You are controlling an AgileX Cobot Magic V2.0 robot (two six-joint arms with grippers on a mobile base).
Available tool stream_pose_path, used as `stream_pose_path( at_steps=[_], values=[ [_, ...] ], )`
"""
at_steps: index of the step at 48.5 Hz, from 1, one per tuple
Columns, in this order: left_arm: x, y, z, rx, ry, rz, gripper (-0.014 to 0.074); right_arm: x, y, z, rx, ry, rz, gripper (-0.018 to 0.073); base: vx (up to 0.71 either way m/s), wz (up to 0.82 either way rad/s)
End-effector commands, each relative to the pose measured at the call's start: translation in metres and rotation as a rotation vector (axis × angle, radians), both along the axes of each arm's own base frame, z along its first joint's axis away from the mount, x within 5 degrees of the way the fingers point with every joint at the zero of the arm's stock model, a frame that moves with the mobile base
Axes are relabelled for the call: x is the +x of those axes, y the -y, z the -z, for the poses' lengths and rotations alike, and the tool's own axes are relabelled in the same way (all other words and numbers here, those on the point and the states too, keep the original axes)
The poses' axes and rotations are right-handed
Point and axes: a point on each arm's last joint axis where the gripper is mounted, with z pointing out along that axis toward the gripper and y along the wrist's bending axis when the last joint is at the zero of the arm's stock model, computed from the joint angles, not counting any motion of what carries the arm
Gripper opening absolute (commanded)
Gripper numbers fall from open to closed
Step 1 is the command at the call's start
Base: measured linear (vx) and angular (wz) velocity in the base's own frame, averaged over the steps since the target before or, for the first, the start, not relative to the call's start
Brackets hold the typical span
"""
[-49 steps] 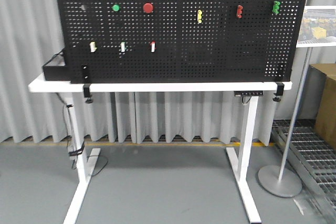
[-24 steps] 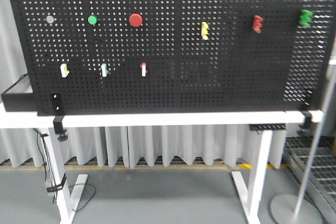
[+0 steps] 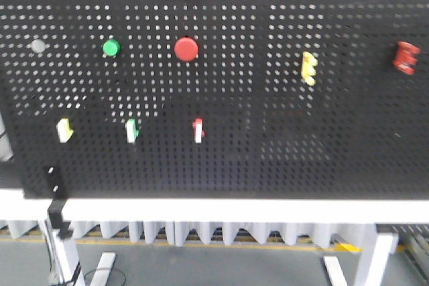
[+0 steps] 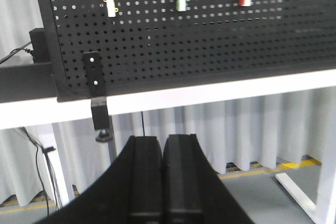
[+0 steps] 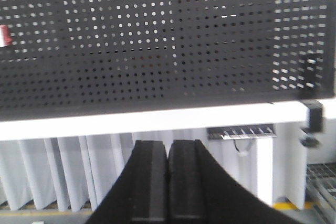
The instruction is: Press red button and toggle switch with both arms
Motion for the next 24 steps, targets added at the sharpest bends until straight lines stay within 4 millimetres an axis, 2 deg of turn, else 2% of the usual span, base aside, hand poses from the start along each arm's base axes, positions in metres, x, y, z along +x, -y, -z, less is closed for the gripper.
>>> stream_pose_path(
  at_steps=[1, 13, 24],
  values=[
    [0.0001, -0.0001, 0.0038, -0.029, 0.053, -0.001, 0.0001, -0.0015, 0.0004, -0.0045, -0.014, 0.088, 0.007, -0.0003, 0.39, 0.04],
    [0.0001, -0.0001, 0.0038, -0.029, 0.053, -0.001, 0.0001, -0.0015, 0.0004, -0.0045, -0.014, 0.088, 0.007, -0.0003, 0.33, 0.01],
    [0.0001, -0.0001, 0.0038, -0.029, 0.053, -0.001, 0.0001, -0.0015, 0.0004, -0.0046, -0.014, 0.089, 0.007, -0.0003, 0.18, -0.01]
  ],
)
